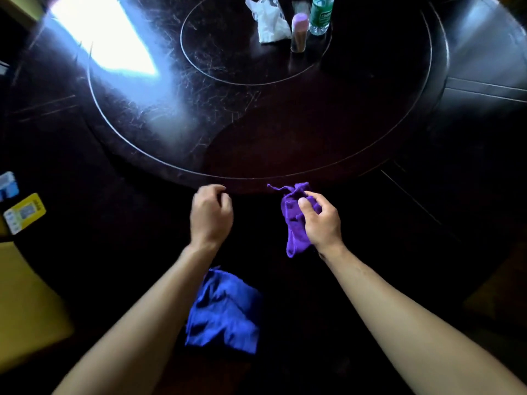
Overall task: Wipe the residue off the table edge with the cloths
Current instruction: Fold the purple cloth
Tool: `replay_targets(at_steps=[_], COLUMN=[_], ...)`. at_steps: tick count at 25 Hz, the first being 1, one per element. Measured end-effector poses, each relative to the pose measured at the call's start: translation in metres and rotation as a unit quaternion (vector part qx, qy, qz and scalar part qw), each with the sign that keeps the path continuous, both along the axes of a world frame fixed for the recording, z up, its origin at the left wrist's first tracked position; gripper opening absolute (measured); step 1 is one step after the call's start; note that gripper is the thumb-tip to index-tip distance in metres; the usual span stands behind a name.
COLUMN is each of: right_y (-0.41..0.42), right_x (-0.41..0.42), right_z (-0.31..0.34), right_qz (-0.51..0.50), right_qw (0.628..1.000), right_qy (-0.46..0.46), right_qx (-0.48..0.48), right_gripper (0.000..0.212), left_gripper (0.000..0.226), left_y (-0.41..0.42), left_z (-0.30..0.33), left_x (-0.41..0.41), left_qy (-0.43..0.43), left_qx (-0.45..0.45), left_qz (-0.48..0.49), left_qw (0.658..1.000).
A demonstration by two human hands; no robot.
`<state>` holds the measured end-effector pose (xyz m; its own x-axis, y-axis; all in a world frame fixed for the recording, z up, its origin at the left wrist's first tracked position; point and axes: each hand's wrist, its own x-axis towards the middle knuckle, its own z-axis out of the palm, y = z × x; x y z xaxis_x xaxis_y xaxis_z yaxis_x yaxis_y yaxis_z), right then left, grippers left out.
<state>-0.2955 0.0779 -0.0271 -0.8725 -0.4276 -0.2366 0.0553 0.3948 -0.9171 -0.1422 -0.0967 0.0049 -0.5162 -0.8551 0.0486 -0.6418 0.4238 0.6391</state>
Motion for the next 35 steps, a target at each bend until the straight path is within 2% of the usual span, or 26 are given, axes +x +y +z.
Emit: replay_targets(at_steps=[1,3,5,6,7,10,12,15,17,20,22,24,26,27,29,31,33,35], right_y=[0.006,0.019,0.031,0.037,0.045,0.066,0.082,0.103,0.113,0.119,0.117,0.111,0.097,0.089,0.071,0.05,0.023,-0.006], right_x=[0.006,0.02,0.031,0.036,0.041,0.055,0.061,0.065,0.07,0.085,0.097,0.105,0.109,0.112,0.118,0.123,0.135,0.149], right_z=[0.003,0.01,0.014,0.017,0.019,0.033,0.044,0.054,0.055,0.053,0.054,0.057,0.062,0.065,0.068,0.07,0.074,0.076], right_qz=[-0.001,0.005,-0.008,-0.018,-0.026,-0.019,0.002,0.01,-0.008,0.038,0.097,0.166,0.202,0.208,0.205,0.206,0.232,0.248], right_qw=[0.999,0.993,0.985,0.981,0.978,0.964,0.949,0.928,0.923,0.911,0.871,0.815,0.778,0.772,0.777,0.796,0.804,0.807], right_qy=[-0.039,-0.091,-0.141,-0.163,-0.179,-0.239,-0.286,-0.345,-0.37,-0.409,-0.481,-0.554,-0.592,-0.597,-0.586,-0.56,-0.543,-0.535], right_qx=[-0.03,-0.071,-0.099,-0.103,-0.102,-0.115,-0.133,-0.143,-0.107,-0.021,-0.016,-0.034,-0.051,-0.069,-0.105,-0.103,-0.071,-0.02], right_gripper=[0.016,0.014,0.014,0.014,0.013,0.012,0.025,0.032,0.031,0.039,0.05,0.067,0.078,0.073,0.055,0.048,0.045,0.046], left_gripper=[0.022,0.048,0.063,0.061,0.053,0.03,0.032,0.023,0.024,0.031,0.022,0.022,0.016,0.015,0.017,0.018,0.02,0.02], left_y=[0.029,0.083,0.124,0.14,0.154,0.182,0.191,0.193,0.193,0.19,0.186,0.18,0.172,0.167,0.155,0.139,0.122,0.109], left_z=[0.007,0.014,0.018,0.02,0.02,0.028,0.034,0.04,0.047,0.057,0.061,0.064,0.066,0.066,0.063,0.056,0.049,0.045], left_x=[0.001,-0.002,-0.007,-0.007,-0.004,0.008,0.019,0.033,0.044,0.062,0.074,0.085,0.095,0.101,0.115,0.13,0.147,0.163], left_qy=[0.008,-0.037,-0.052,-0.022,0.017,0.12,0.142,0.149,0.166,0.186,0.222,0.254,0.278,0.282,0.284,0.289,0.296,0.308], left_qx=[0.03,0.184,0.388,0.471,0.511,0.526,0.529,0.519,0.526,0.541,0.575,0.598,0.587,0.571,0.536,0.497,0.468,0.462], left_qz=[-0.009,-0.01,0.013,0.032,0.047,0.071,0.076,0.094,0.106,0.119,0.125,0.138,0.156,0.166,0.189,0.207,0.232,0.253], left_qw=[0.999,0.982,0.92,0.881,0.858,0.839,0.833,0.837,0.828,0.812,0.778,0.747,0.744,0.753,0.772,0.792,0.8,0.793])
